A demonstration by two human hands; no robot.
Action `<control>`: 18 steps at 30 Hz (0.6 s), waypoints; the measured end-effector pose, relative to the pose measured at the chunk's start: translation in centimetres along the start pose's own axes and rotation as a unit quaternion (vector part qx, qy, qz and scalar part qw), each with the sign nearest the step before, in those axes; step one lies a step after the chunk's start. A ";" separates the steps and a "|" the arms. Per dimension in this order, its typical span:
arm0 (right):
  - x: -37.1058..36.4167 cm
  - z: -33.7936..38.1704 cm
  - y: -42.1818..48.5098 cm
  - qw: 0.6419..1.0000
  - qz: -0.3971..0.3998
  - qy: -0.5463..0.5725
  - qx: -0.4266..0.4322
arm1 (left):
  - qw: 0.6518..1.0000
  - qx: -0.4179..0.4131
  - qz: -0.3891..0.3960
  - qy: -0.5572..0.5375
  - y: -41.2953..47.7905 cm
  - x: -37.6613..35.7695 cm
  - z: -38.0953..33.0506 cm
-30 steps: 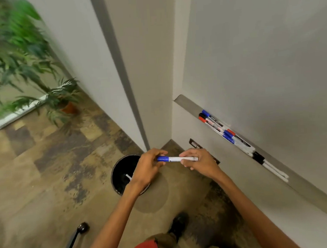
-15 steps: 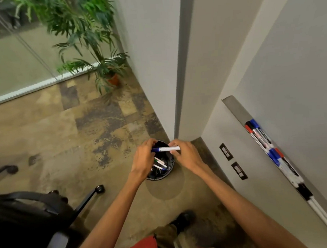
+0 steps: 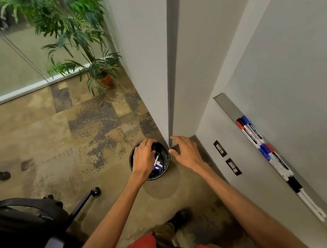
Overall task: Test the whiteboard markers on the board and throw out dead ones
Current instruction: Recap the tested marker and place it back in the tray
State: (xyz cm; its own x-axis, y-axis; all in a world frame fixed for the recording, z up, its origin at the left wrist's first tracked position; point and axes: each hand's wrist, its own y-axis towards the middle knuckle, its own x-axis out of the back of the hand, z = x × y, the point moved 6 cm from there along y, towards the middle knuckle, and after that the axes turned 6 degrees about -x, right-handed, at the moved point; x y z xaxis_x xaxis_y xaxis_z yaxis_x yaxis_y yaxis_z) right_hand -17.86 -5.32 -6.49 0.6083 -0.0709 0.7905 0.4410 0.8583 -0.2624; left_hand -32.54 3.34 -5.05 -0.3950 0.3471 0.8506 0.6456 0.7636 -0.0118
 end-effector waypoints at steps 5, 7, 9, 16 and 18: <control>1.8 -1.7 -1.5 0.999 -0.020 0.030 -0.033 | 0.999 -0.038 0.016 -0.022 0.5 -1.3 -2.9; 2.6 -2.7 -2.3 0.997 -0.035 0.045 -0.047 | 0.997 -0.059 0.025 -0.031 0.6 -1.9 -4.4; 3.6 -3.7 -3.3 0.995 -0.047 0.057 -0.063 | 0.995 -0.080 0.037 -0.035 0.6 -2.6 -6.2; 7.4 -9.8 -8.4 0.978 -0.103 0.108 -0.143 | 0.981 -0.158 0.095 -0.055 -0.1 -6.6 -13.9; 8.4 -12.0 -10.4 0.969 -0.127 0.120 -0.175 | 0.975 -0.182 0.112 -0.055 -0.6 -7.9 -16.6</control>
State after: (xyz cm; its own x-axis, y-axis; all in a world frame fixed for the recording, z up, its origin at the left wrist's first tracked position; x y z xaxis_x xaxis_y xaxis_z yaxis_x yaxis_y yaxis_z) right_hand -9.39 -20.96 -3.75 0.5678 -0.4098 0.7139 0.7683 0.5752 -0.2808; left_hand -18.97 -8.90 -3.09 -0.2727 0.5545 0.7862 0.9050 0.4252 0.0140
